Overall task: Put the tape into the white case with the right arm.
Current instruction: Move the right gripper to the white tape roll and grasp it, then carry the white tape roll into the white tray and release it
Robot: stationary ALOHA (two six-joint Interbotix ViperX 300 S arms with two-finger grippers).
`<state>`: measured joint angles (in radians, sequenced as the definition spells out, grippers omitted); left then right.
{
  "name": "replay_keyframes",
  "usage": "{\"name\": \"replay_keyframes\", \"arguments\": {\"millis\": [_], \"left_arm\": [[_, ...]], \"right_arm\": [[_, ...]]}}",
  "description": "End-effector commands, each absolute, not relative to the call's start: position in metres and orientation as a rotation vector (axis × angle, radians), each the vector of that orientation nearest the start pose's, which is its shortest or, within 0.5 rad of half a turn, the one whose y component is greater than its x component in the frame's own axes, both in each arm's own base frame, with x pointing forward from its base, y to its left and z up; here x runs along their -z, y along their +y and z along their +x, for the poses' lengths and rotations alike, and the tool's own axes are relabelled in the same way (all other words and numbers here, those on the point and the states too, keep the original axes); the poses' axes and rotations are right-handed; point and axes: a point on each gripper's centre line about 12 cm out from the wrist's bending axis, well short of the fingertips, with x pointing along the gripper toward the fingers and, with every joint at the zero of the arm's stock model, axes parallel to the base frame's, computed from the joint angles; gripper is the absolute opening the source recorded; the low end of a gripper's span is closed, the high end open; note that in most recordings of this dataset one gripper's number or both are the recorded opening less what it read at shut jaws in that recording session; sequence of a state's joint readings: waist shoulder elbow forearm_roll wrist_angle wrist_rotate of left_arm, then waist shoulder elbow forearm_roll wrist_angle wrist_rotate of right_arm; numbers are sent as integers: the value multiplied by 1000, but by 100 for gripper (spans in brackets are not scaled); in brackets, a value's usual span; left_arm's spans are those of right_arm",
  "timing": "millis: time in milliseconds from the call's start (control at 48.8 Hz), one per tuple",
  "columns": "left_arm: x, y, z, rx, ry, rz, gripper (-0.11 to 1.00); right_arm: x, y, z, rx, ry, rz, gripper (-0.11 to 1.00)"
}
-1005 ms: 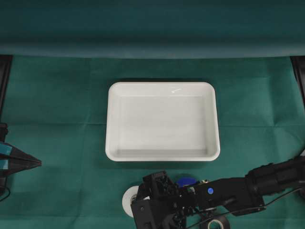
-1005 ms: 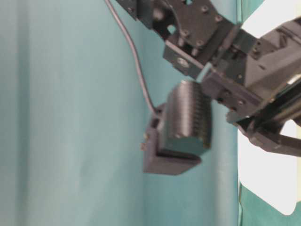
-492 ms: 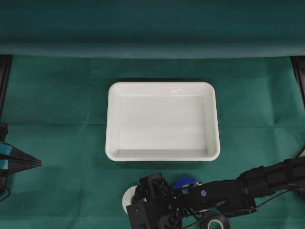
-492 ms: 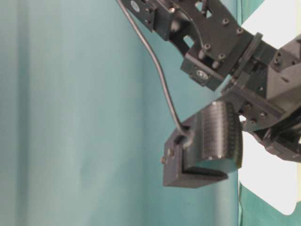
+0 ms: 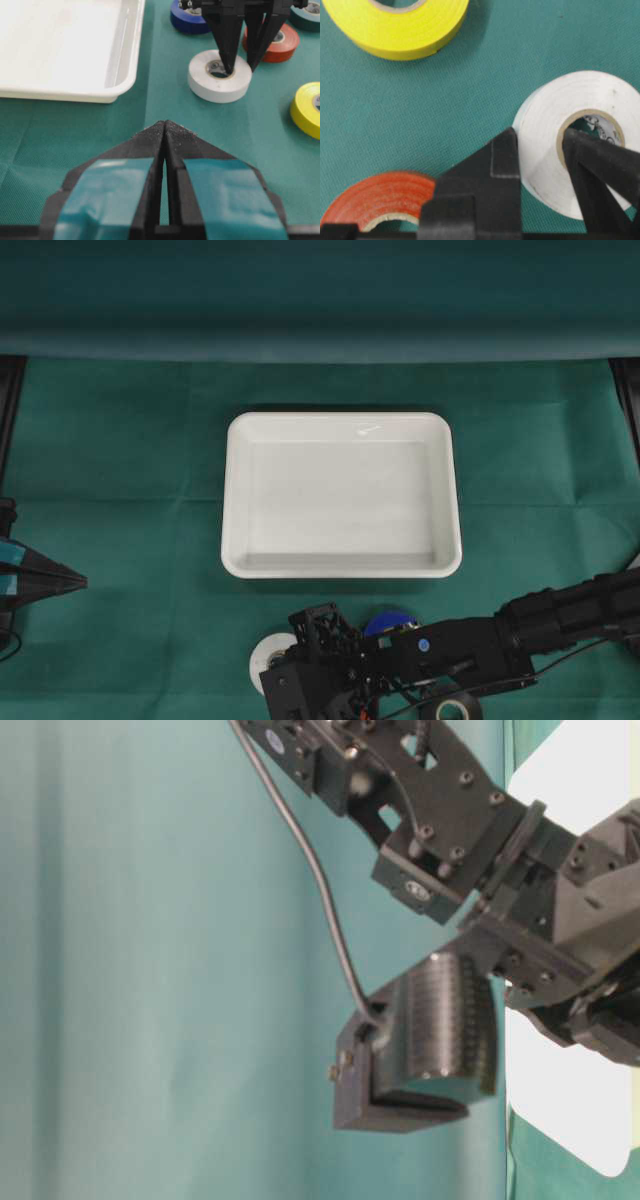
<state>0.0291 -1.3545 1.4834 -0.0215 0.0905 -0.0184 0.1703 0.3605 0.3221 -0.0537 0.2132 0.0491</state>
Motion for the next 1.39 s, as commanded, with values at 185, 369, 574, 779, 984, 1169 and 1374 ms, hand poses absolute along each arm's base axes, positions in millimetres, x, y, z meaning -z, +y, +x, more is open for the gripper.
{"name": "replay_keyframes", "arguments": {"millis": [185,369,574,779,984,1169,1374], "left_arm": [[-189,4,134,-33,209,-45,0],[-190,4,134,-33,208,-45,0],[-189,4,134,-33,209,-45,0],[-189,4,134,-33,209,-45,0],[-189,4,134,-33,209,-45,0],[-189,4,134,-33,209,-45,0],[-189,4,134,-33,209,-45,0]], "right_arm": [[-121,80,467,-152,872,-88,2],[-131,81,470,-152,846,-85,2],[-169,79,467,-149,805,-81,2],[-202,78,462,-143,799,-79,2],[-196,77,463,-144,810,-107,2],[-197,76,465,-145,800,-122,2],[-199,60,468,-114,799,-142,2]]}}
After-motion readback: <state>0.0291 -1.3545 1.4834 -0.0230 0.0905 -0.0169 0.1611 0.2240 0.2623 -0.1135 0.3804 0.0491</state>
